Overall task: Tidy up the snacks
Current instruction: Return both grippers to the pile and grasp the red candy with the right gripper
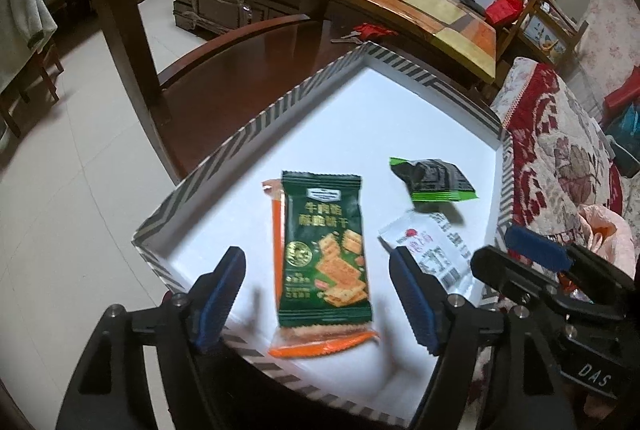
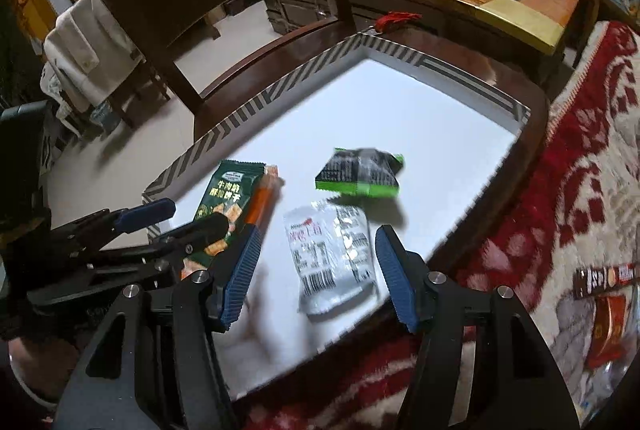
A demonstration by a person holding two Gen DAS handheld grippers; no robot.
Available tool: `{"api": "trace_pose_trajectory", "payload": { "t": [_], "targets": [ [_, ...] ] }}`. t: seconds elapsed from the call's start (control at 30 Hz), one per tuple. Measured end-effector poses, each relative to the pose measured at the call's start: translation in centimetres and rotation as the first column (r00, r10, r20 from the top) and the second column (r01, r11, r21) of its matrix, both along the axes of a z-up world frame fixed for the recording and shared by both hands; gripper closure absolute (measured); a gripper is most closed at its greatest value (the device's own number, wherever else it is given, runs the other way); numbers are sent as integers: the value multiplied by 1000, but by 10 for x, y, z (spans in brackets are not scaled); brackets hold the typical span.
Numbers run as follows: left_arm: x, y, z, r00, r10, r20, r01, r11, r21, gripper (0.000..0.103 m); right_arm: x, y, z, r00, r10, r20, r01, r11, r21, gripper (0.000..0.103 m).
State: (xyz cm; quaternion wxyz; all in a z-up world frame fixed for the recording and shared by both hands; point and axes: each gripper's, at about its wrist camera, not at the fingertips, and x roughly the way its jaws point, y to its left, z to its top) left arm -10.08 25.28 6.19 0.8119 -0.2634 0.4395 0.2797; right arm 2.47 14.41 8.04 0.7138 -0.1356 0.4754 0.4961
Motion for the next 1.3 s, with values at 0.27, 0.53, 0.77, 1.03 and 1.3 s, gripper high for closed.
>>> {"api": "trace_pose_trajectory", "payload": {
  "t": [0.27,0.53,0.77,1.03,1.3],
  "targets": [
    [11,-30,16,998,-65,17,64,997,41,23,3,-46,10,997,-77,-6,77,996,46,43],
    [32,-73,28,984,-176,24,174,983,64,20,9,-98,18,987,-160,2,160,985,67,43],
    [55,-115,29,960,-280,18,279,958,60,16,25,-158,10,962,-272,-27,273,960,64,43],
    [82,-163,28,920,-392,-1,391,918,57,15,39,-223,4,922,-385,-40,387,920,68,43],
    [107,-199,22,879,-476,-28,476,878,42,15,52,-274,-7,875,-479,-66,483,874,58,43]
  ]
}}
